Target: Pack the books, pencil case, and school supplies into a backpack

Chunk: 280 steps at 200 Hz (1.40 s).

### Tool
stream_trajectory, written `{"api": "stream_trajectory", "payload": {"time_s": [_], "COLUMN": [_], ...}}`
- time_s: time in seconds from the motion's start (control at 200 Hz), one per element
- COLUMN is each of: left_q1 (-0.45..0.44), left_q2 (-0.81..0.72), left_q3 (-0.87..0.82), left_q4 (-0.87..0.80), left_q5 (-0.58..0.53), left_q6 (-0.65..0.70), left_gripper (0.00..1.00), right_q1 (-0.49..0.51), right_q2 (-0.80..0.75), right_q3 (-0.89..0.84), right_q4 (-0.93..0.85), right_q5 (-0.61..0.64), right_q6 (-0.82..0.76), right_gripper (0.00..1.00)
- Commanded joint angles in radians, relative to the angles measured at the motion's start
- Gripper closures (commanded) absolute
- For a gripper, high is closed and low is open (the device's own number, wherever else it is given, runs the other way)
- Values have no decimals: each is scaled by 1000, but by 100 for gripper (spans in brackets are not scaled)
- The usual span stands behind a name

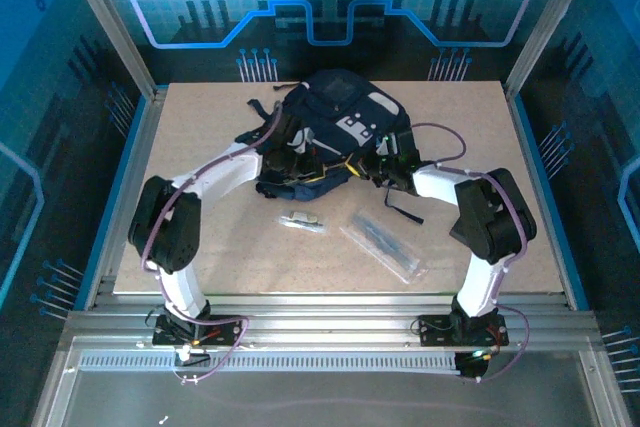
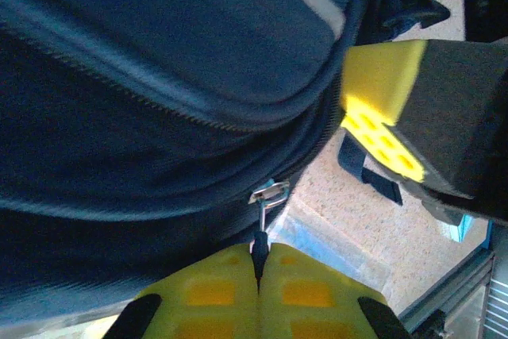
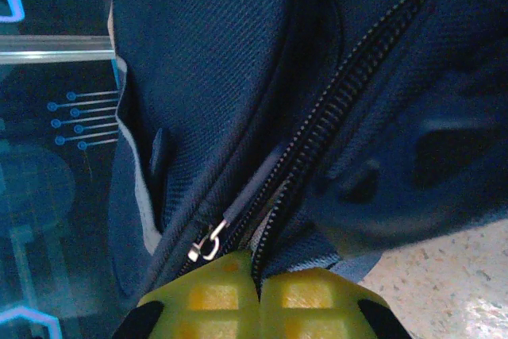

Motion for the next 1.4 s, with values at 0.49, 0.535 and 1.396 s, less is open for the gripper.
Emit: {"api": "stream_trajectory", "payload": {"time_s": [0.49,0.535,1.396], "left_q1": [158,125,-179], "left_q2": [-63,-71,169], "left_q3": [-25,-22,274], "left_q4": [-144,-157,75], "left_q5": [-160,-159,-47], "left_q6": [205,208,3], "left_gripper": [100,100,100], "right_q1": [-128,-141,-181], "right_q2": [5,29,-136], "right_q3": [263,297,202], "right_q4": [-431,-453,-555], "right_q5": [72,85,116], "right_q6": [-509,-532,-413], "right_gripper": [100,100,12]}}
